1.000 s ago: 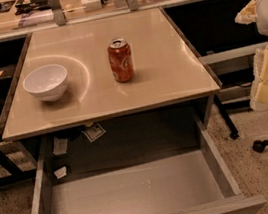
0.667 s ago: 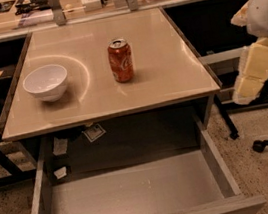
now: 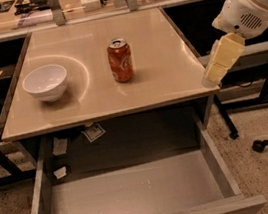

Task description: Place coke can into top drawer

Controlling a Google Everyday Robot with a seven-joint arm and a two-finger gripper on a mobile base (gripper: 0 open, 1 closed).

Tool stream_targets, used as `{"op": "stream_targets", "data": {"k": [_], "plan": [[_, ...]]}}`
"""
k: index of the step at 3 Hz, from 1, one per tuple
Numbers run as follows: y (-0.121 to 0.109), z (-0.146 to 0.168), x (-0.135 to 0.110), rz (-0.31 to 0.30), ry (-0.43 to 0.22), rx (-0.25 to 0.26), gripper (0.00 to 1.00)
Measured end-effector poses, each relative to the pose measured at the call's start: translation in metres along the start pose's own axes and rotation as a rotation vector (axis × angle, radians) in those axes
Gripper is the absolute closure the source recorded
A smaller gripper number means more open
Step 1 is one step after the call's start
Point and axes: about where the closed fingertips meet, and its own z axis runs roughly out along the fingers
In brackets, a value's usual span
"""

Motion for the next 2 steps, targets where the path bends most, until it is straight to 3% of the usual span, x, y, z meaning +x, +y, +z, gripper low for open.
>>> {"op": "stream_targets", "data": {"k": [1,2], "plan": [[-0.0188,0.013,-0.0205,0.025,-0.032,-0.055,0.0],[-0.0229,0.0097,-0.0252,0.021,-0.042,-0.048,0.0]]}}
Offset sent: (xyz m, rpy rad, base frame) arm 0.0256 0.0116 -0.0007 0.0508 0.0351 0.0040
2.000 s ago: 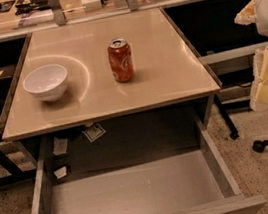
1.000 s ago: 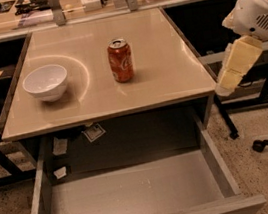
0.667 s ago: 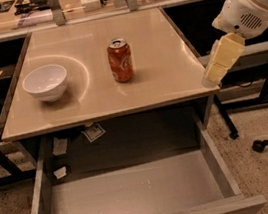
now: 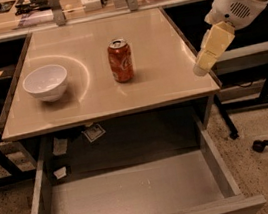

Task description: Place coke can into top drawer

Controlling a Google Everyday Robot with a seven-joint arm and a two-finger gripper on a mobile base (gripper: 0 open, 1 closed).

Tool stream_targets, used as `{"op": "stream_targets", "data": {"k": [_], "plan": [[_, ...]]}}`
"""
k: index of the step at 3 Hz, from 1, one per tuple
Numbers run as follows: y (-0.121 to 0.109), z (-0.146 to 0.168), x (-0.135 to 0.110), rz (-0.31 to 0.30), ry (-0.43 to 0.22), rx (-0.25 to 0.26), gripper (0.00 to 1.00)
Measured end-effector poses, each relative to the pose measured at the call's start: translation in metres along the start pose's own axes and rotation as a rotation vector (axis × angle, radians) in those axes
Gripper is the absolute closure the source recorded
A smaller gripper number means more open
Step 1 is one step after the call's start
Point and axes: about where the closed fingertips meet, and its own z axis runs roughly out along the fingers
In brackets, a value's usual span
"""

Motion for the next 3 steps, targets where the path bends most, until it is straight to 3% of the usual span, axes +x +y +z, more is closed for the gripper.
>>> {"op": "stream_targets", "data": {"k": [1,2,3], "plan": [[0.002,0.016,-0.006,0.003,-0.084,-0.008,0.0],[-0.009,0.031,-0.037,-0.014,-0.221,-0.007,0.0],[-0.022,0.043,-0.065,-0.036,-0.313,-0.015,0.0]]}}
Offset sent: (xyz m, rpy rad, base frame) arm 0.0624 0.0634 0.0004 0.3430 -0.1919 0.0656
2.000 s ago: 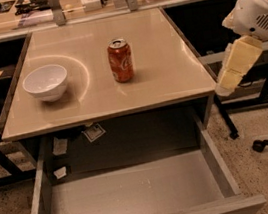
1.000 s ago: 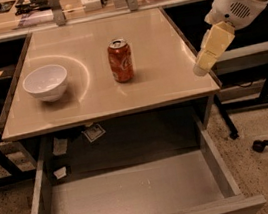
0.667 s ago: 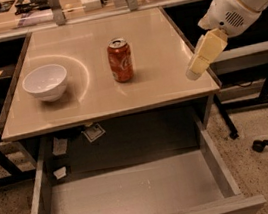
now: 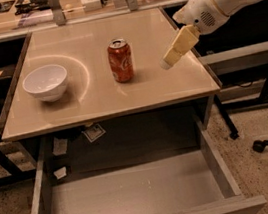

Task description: Place coke can into top drawer

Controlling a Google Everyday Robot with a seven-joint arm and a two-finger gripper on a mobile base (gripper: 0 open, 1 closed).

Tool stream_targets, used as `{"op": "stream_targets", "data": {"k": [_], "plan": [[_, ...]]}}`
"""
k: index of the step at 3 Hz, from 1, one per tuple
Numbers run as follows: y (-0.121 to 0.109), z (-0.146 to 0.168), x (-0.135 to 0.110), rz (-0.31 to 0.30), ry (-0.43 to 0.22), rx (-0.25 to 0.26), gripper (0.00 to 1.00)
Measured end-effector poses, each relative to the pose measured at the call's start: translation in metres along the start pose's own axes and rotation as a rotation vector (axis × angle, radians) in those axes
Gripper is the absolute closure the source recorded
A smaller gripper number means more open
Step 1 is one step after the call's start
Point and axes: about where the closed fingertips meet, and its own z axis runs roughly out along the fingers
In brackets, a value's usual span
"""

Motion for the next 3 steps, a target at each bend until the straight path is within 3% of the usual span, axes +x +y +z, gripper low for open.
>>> {"op": "stream_targets", "data": {"k": [1,2,3], "plan": [[-0.017,0.024,-0.011,-0.001,-0.065,-0.023,0.0],[-0.017,0.024,-0.011,-0.001,-0.065,-0.023,0.0],[-0.023,0.043,-0.007,-0.005,-0.085,-0.032,0.0]]}}
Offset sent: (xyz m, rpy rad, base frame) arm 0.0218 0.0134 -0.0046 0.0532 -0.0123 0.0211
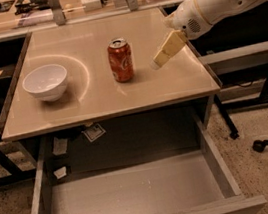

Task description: Place coke can into top drawer

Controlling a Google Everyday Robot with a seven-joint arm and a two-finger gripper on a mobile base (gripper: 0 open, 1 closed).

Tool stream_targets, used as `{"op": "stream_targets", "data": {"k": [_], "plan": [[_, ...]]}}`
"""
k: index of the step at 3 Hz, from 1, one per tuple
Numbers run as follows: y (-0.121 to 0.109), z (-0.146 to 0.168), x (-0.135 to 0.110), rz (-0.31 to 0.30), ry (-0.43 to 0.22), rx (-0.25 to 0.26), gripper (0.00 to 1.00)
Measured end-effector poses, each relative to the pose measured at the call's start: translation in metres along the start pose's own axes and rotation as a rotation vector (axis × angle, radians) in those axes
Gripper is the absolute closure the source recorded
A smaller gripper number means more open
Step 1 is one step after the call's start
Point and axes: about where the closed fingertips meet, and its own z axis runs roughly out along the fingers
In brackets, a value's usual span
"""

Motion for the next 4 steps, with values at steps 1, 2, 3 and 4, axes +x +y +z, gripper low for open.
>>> {"op": "stream_targets", "data": {"k": [1,2,3,4], "plan": [[-0.017,0.048,0.002,-0.011,-0.023,-0.054,0.0],[-0.017,0.049,0.002,-0.01,-0.023,-0.054,0.0],[-0.015,0.093,-0.006,-0.037,-0.066,-0.12,0.0],[-0.015,0.093,-0.006,-0.037,-0.067,-0.12,0.0]]}}
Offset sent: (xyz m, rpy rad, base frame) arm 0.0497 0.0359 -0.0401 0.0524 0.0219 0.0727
